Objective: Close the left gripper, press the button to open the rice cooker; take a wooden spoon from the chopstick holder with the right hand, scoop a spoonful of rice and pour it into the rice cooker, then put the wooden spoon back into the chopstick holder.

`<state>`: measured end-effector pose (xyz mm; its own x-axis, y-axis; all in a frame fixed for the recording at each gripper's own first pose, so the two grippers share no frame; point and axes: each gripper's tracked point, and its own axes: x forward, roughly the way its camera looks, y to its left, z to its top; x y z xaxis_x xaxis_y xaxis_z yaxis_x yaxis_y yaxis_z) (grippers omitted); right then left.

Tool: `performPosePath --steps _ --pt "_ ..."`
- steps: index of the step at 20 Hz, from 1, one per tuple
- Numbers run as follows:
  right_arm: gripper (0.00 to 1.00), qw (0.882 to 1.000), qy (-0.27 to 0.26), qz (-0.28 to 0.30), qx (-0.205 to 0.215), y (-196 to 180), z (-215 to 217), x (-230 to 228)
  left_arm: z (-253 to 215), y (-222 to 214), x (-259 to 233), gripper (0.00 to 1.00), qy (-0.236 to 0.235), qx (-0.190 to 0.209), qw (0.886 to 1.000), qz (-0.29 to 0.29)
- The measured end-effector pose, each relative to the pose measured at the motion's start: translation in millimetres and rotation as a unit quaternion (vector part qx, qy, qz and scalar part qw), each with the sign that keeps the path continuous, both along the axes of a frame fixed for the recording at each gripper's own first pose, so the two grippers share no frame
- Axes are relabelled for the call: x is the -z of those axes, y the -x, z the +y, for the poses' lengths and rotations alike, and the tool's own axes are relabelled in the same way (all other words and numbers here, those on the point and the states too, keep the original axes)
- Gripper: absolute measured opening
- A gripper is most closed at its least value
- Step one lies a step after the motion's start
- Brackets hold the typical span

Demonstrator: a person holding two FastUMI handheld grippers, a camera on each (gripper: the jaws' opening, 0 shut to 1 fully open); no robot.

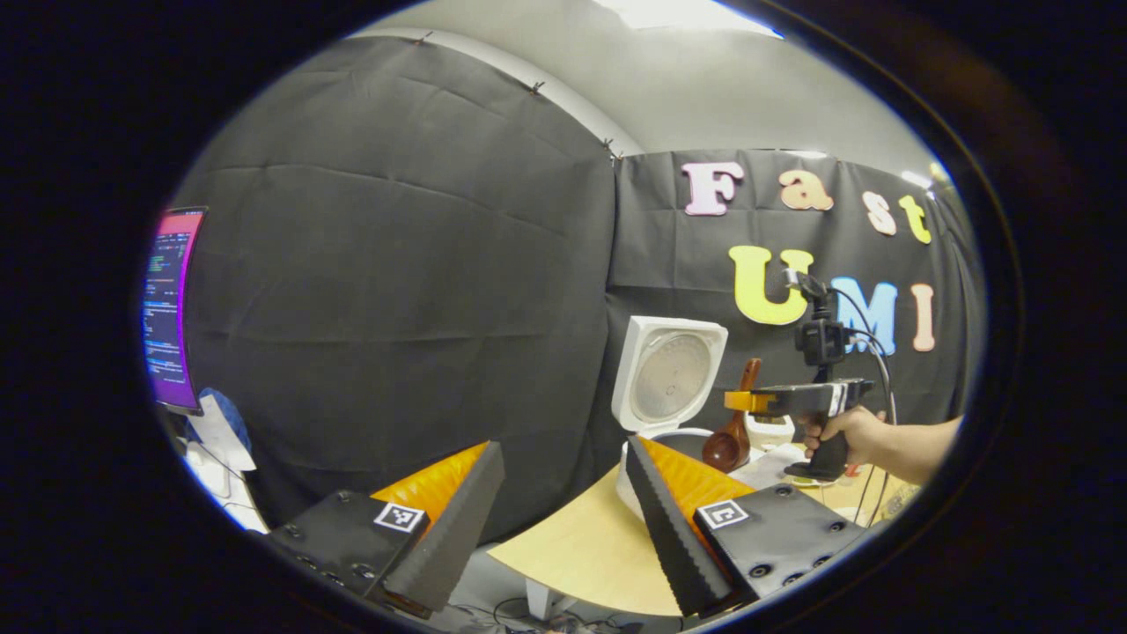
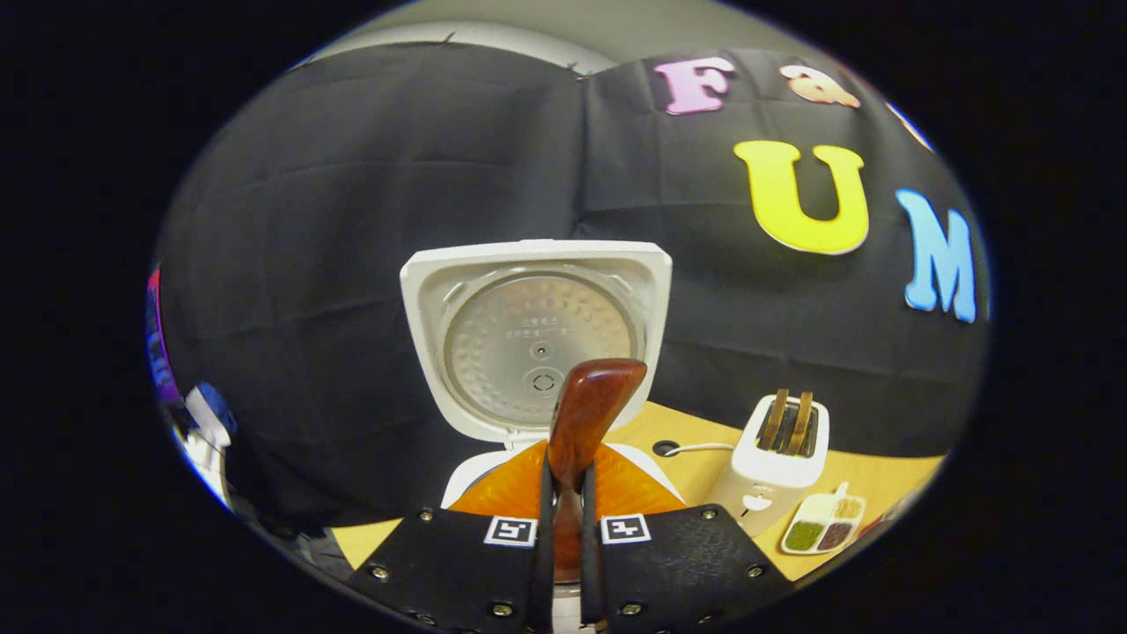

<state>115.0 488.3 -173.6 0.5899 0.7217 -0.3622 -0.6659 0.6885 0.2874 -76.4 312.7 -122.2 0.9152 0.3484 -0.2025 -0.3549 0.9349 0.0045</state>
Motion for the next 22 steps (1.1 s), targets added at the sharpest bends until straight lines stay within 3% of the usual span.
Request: performPosePath --steps 4,7,12,22 --pt "0.12 0.993 -0.089 0.059 0.051 1 -33 -32 -11 -10 -8 0.97 -0.004 0.014 1.0 -0.003" --pt "0.12 0.985 -0.126 0.071 0.089 -3 -62 -64 -22 -24 -19 0.99 -0.007 0.027 1.0 -0.01" --pt "0.12 0.982 -0.127 0.062 0.128 -9 -122 -83 -33 -51 -36 0.99 -0.036 0.029 0.999 -0.017" --pt "0.12 0.97 -0.101 0.051 0.216 -20 -267 -69 -98 -89 -56 0.99 -0.025 0.069 0.996 -0.044"
